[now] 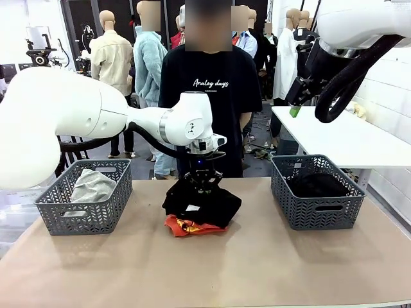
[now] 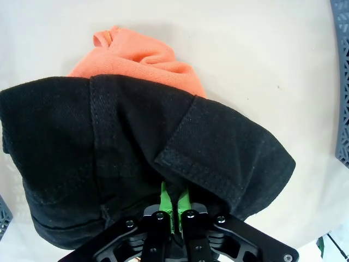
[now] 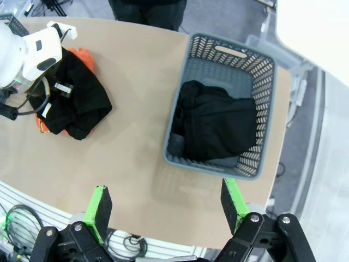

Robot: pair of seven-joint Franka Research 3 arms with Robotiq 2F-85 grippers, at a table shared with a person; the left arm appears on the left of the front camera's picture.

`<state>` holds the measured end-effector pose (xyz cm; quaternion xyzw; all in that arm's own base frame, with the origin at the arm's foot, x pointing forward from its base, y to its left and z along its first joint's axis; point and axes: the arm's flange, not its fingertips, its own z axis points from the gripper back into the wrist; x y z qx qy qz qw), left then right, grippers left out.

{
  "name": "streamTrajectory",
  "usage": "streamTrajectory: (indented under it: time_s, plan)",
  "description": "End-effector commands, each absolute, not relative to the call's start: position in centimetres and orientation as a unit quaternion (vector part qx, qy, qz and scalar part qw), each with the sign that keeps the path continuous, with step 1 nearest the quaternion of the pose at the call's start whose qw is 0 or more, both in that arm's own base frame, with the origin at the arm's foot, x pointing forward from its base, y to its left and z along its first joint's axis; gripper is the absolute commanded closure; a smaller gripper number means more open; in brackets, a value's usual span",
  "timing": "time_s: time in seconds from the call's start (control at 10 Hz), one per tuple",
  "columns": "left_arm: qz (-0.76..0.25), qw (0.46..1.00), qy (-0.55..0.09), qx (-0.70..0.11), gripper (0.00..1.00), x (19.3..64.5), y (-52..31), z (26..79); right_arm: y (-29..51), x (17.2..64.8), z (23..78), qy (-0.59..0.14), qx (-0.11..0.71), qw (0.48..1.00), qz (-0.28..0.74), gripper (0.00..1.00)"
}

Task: Sort the tops and bottoms.
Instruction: Lift clothes from the center of the table with your left hand.

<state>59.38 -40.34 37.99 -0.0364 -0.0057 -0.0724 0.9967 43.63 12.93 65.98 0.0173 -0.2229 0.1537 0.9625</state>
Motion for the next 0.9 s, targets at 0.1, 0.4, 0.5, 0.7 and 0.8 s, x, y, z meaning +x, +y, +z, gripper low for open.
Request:
streamTrajectory:
  time_s: [0.1,0.4,0.5,0.7,0.8]
  plan:
    - [-0.075,0.995,-0.059,0.021,1.00,59.7,-39.3,45.9,12.8,43.4,66.0,-0.218,0.017,0.964,0.152,0.00]
    - [-0.054,0.994,-0.085,0.045,1.00,58.6,-39.2,54.8,12.8,43.4,66.0,-0.218,0.017,0.964,0.152,0.00]
    - [-0.044,0.993,-0.099,0.053,1.00,58.0,-39.0,56.4,12.8,43.4,66.0,-0.218,0.017,0.964,0.152,0.00]
    - [-0.032,0.986,-0.151,0.063,1.00,57.1,-38.4,60.1,12.8,43.4,66.0,-0.218,0.017,0.964,0.152,0.00]
    - [-0.031,0.983,-0.167,0.064,1.00,56.7,-38.1,60.3,12.8,43.4,66.0,-0.218,0.017,0.964,0.152,0.00]
